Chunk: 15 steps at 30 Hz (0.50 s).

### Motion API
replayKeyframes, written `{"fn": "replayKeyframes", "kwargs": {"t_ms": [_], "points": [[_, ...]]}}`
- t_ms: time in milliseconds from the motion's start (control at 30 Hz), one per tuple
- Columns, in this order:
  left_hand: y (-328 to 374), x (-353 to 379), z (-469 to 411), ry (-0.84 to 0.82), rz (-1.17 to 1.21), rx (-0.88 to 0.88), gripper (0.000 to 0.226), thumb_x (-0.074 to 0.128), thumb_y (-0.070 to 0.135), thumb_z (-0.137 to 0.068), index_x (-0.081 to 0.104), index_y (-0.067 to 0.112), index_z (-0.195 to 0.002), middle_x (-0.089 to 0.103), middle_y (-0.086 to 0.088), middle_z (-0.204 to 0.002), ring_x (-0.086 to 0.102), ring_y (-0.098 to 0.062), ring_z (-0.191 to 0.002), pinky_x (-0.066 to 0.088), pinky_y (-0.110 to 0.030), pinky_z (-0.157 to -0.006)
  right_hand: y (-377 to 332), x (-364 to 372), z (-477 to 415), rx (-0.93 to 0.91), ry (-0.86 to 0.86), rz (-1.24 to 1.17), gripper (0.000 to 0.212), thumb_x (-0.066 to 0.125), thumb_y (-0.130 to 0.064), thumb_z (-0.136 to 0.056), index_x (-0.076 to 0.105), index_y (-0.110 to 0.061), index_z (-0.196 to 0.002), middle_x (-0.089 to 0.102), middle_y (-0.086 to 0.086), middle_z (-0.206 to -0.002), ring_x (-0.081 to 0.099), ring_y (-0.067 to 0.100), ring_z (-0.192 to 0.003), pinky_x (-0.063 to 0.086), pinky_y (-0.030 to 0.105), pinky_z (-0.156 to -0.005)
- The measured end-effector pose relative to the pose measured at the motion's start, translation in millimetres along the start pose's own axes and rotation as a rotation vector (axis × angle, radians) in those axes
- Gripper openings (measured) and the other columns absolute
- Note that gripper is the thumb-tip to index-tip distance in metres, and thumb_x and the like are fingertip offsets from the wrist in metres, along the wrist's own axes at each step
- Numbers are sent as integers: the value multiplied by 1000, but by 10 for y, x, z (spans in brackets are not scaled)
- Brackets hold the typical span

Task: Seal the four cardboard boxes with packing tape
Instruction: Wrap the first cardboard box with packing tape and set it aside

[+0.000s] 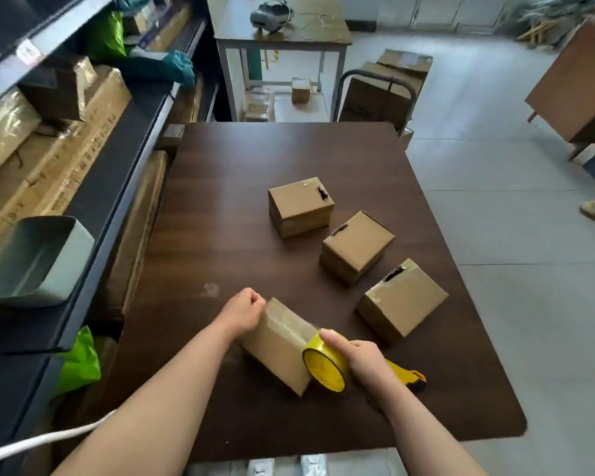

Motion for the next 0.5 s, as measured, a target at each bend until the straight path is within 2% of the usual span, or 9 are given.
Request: {"fn": "replayKeyframes", "kwargs": {"t_ms": [100, 167, 233, 333, 400, 500], "points": [[-125, -16, 40, -24, 1, -5, 15, 46, 25, -97, 55, 14, -94, 57, 1, -97, 52, -19, -92, 39, -31, -76, -30, 20, 25, -9, 26, -9, 42, 77, -52, -72, 63, -12, -66, 61, -3, -60, 56, 10, -57, 42, 18, -51], [-215, -28, 73, -25, 47, -12, 16, 48, 27, -97, 56, 14, -93, 59, -1, -97, 55, -20, -90, 44, -34, -77, -79, 16, 31, -50, 44, 65, 47, 78, -54, -71, 53, -17, -56, 49, -7, -50, 46, 8, -48, 34, 18, -44], [-249, -58, 107, 8, 70, 2, 16, 49, 26, -96, 57, 13, -91, 59, -1, -94, 55, -19, -88, 43, -34, -75, -163, -12, 39, -135, 84, 171, 56, 78, -62, -65, 42, -21, -54, 36, -3, -53, 36, 11, -50, 28, 25, -47], [-236, -148, 133, 97, 147, 42, 14, 50, 23, -96, 57, 14, -88, 63, -2, -88, 59, -21, -84, 48, -36, -73, -286, -43, 90, -284, 85, 225, 60, 75, -67, -63, 39, -20, -53, 26, 0, -57, 28, 13, -55, 23, 30, -53], [-236, -175, 131, 120, 219, 51, 12, 53, 23, -94, 58, 16, -85, 65, -4, -83, 63, -23, -79, 54, -39, -74, -340, -65, 152, -356, 98, 263, 58, 74, -62, -68, 44, -16, -51, 27, 1, -56, 29, 13, -55, 23, 30, -53], [-253, -145, 163, 142, 253, 49, 11, 59, 23, -94, 60, 14, -88, 66, -6, -80, 64, -20, -70, 51, -29, -64, -401, -136, 215, -415, 190, 348, 53, 76, -57, -70, 50, -17, -48, 37, -3, -50, 35, 9, -49, 28, 26, -50]]}}
Point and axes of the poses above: each hand's wrist, its own z-axis away from the middle knuckle, its own x-axis out of the palm, y = z × x, the point moved 8 cm from there along -z, towards the middle knuckle
